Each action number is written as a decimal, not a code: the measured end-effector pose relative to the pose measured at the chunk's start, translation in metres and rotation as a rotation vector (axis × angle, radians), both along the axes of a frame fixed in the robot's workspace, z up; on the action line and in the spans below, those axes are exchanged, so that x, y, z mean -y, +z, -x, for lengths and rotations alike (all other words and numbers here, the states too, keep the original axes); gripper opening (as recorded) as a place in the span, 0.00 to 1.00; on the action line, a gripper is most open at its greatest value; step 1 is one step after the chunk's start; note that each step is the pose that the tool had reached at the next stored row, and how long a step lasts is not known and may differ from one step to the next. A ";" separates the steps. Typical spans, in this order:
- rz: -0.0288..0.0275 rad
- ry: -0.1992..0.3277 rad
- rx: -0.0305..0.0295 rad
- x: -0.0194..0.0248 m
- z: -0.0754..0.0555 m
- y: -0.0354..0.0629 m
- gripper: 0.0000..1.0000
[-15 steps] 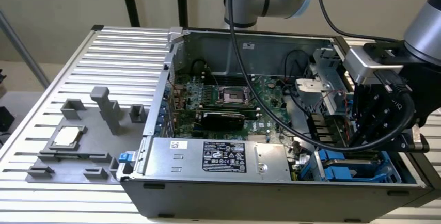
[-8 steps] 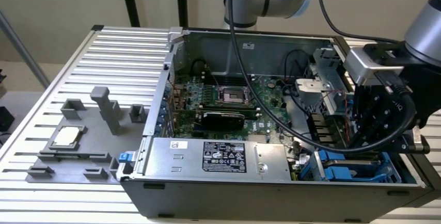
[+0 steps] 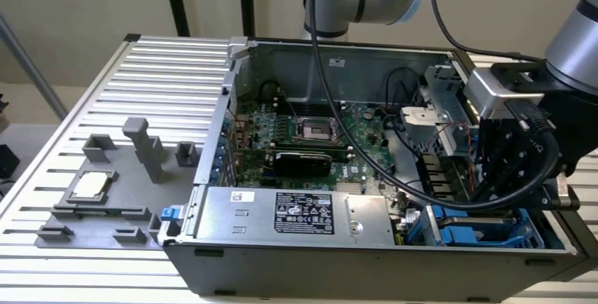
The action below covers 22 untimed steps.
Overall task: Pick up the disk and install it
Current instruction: 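Insert the second disk wire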
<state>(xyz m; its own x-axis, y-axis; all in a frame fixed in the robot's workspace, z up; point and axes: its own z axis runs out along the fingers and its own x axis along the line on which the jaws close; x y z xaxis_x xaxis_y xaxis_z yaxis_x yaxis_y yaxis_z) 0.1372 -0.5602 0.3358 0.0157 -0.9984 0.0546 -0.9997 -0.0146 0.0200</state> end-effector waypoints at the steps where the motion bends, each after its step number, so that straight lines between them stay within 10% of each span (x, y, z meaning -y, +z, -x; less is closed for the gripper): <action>1: 0.0002 0.000 0.0000 0.0000 0.000 -0.0005 0.16; 22: -0.0046 0.000 0.0002 0.0006 0.023 0.0102 0.24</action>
<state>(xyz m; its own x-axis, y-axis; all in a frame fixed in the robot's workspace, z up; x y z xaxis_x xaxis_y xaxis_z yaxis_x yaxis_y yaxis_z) 0.1142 -0.5608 0.3460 0.0157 -0.9986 0.0501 -0.9997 -0.0148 0.0197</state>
